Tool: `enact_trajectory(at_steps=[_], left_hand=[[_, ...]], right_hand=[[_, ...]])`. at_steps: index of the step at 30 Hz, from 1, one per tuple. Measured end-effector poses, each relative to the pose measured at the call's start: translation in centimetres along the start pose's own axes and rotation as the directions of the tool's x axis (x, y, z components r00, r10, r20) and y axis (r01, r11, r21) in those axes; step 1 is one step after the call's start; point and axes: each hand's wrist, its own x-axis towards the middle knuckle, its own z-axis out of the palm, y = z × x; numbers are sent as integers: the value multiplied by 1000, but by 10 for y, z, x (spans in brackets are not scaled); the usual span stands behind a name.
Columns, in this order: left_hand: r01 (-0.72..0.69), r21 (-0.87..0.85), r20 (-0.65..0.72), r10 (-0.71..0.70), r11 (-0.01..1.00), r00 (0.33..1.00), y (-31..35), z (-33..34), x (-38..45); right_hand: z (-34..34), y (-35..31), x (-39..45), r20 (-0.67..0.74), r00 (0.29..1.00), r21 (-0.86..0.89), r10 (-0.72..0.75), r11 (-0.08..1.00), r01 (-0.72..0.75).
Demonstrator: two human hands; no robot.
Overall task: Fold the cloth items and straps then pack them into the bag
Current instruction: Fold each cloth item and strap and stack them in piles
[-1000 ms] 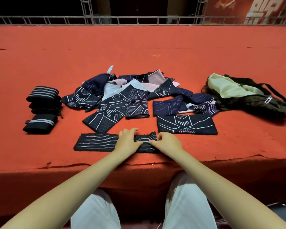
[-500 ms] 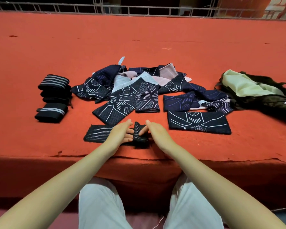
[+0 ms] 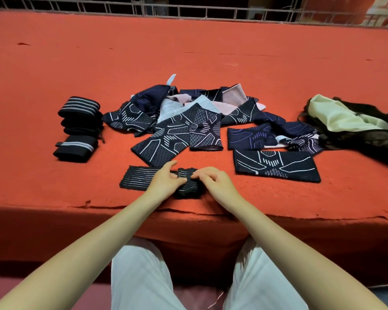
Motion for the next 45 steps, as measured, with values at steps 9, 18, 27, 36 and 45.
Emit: enact_trajectory(at_steps=[9, 18, 27, 36, 45], left_hand=[[-139, 349, -94, 182, 927, 979, -3, -14, -3], [-95, 131, -113, 110, 987, 988, -10, -15, -11], [-130, 335, -143, 187, 933, 972, -14, -9, -9], [-290, 585, -181, 470, 757, 864, -39, -14, -12], [-18, 55, -66, 21, 998, 998, -17, -24, -4]], right_hand=[[5, 14, -3, 19, 999, -289, 34, 957, -27], [22, 2, 16, -108, 957, -465, 270, 837, -289], [21, 4, 20, -75, 940, -427, 333, 841, -332], [25, -5, 25, -85, 921, -554, 380, 750, -360], [35, -24, 22, 6, 906, -26, 423, 906, -423]])
